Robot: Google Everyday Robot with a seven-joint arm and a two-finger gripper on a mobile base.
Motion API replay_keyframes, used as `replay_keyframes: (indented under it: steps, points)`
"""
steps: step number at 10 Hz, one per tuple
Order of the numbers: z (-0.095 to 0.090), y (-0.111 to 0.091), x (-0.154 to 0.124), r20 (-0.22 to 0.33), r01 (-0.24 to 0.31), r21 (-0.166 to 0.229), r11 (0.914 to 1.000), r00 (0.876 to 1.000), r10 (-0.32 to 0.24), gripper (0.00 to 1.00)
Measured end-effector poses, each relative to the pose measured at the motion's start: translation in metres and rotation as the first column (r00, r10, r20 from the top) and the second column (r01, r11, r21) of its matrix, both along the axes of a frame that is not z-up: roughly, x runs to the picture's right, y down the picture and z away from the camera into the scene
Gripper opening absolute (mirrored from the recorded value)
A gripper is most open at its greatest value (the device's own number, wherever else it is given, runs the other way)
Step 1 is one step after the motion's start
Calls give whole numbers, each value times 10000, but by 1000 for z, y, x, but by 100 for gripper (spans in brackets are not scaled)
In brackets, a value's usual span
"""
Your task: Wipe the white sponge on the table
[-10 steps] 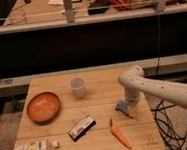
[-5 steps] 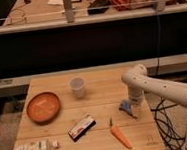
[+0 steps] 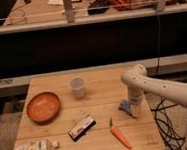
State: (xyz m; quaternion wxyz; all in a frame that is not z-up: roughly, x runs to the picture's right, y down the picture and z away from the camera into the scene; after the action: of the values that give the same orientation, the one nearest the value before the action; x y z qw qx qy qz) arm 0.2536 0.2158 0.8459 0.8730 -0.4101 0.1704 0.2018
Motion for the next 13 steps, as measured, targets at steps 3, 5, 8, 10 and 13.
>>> replay_keyframes:
  steps: [3, 5, 8, 10, 13]
  points:
    - [-1, 1, -5, 41, 86, -45, 10000, 10000, -85, 0]
    - [-3, 1, -25, 106, 295, -131, 9995, 9995, -293, 0]
    - [-1, -3, -21, -25, 189, -208, 9996, 9998, -189, 0]
    - [-5, 1, 0, -98, 153, -258, 9995, 9998, -155, 0]
    - [-7, 4, 12, -185, 161, -319, 9994, 9997, -167, 0]
